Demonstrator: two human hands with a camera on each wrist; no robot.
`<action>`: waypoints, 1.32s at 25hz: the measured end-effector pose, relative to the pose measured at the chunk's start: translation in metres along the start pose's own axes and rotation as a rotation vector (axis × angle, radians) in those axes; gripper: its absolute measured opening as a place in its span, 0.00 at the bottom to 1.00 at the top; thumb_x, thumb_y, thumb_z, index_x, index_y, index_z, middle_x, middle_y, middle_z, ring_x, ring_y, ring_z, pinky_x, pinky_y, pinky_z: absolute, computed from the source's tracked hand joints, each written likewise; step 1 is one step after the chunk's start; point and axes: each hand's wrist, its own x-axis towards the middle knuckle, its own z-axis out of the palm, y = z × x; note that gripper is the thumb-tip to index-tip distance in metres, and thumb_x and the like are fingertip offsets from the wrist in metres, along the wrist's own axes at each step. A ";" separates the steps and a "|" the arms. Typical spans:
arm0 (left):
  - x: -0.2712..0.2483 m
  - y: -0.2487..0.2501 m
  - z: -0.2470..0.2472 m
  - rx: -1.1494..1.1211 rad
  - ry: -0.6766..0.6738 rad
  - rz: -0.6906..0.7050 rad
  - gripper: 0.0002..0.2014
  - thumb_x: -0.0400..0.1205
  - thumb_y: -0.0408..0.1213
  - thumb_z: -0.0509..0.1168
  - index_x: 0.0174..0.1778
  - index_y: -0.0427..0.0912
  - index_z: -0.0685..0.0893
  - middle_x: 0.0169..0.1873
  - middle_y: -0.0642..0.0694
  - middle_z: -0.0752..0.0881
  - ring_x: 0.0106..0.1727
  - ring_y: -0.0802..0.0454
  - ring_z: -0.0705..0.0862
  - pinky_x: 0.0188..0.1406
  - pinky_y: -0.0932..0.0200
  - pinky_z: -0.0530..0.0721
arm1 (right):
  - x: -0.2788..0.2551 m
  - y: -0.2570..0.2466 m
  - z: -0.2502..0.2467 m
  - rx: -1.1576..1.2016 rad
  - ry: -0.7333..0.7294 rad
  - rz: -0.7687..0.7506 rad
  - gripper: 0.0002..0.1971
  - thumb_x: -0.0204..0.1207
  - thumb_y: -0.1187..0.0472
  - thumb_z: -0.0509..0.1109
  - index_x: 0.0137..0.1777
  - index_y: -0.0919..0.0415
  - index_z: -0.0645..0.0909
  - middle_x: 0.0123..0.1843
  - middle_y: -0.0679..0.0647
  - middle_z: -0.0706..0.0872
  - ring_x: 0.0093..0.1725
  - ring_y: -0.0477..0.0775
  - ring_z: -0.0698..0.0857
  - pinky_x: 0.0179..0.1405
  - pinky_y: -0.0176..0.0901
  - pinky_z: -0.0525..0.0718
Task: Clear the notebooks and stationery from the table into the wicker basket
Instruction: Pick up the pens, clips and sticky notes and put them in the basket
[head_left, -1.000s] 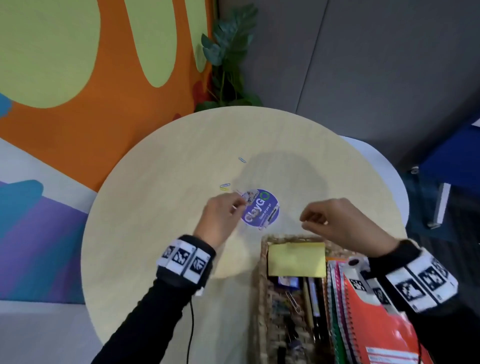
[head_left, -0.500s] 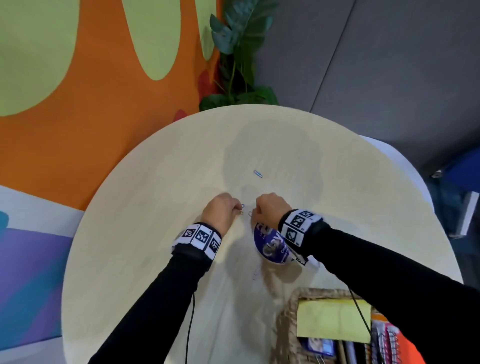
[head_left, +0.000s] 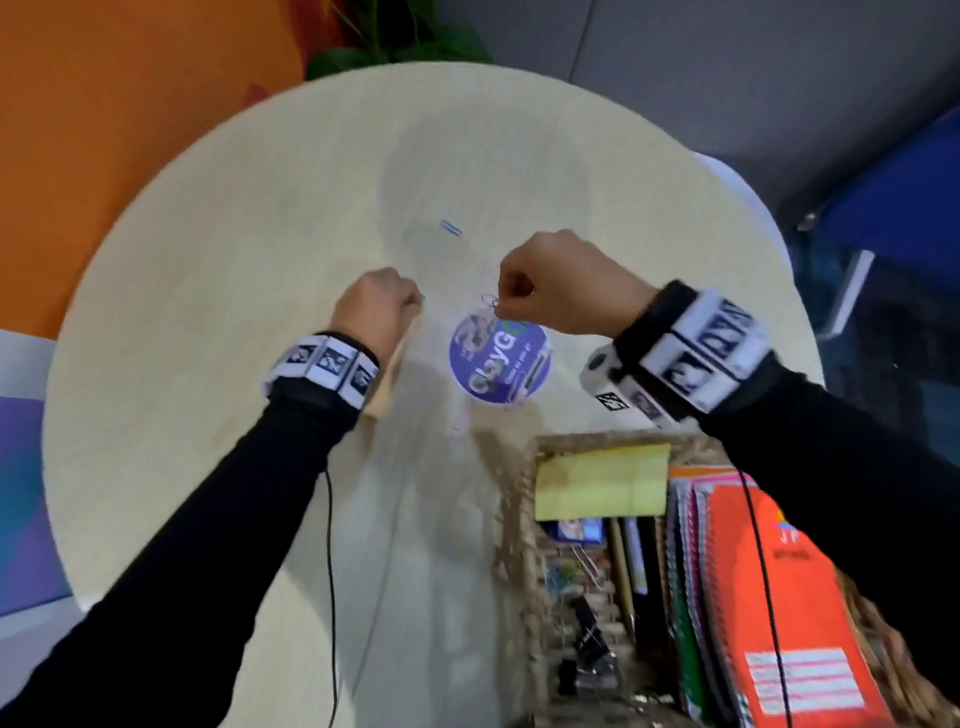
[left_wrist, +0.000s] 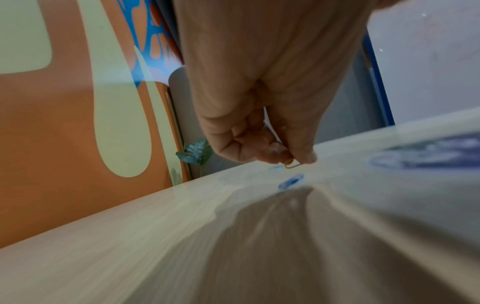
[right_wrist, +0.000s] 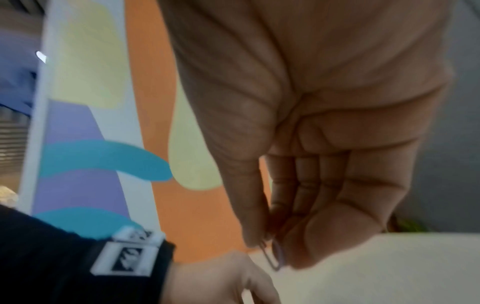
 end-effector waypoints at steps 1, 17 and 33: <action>-0.006 0.005 -0.004 -0.036 0.057 0.005 0.08 0.80 0.34 0.66 0.49 0.36 0.89 0.49 0.34 0.88 0.53 0.36 0.85 0.53 0.48 0.81 | -0.028 0.000 -0.008 0.015 0.012 -0.029 0.06 0.73 0.60 0.70 0.44 0.62 0.86 0.36 0.54 0.86 0.38 0.55 0.81 0.40 0.42 0.76; -0.220 0.152 0.019 0.153 -0.285 0.421 0.17 0.77 0.30 0.53 0.52 0.43 0.87 0.51 0.45 0.89 0.55 0.42 0.82 0.56 0.44 0.83 | -0.179 0.021 0.138 -0.166 -0.335 0.132 0.05 0.75 0.71 0.64 0.42 0.70 0.81 0.33 0.62 0.79 0.41 0.65 0.85 0.36 0.49 0.79; -0.199 0.148 0.012 -0.290 0.144 0.100 0.10 0.84 0.37 0.59 0.54 0.43 0.85 0.49 0.47 0.89 0.50 0.49 0.85 0.55 0.51 0.83 | -0.231 0.054 0.080 0.257 0.073 0.138 0.05 0.73 0.57 0.73 0.44 0.56 0.88 0.39 0.48 0.90 0.39 0.44 0.86 0.38 0.37 0.83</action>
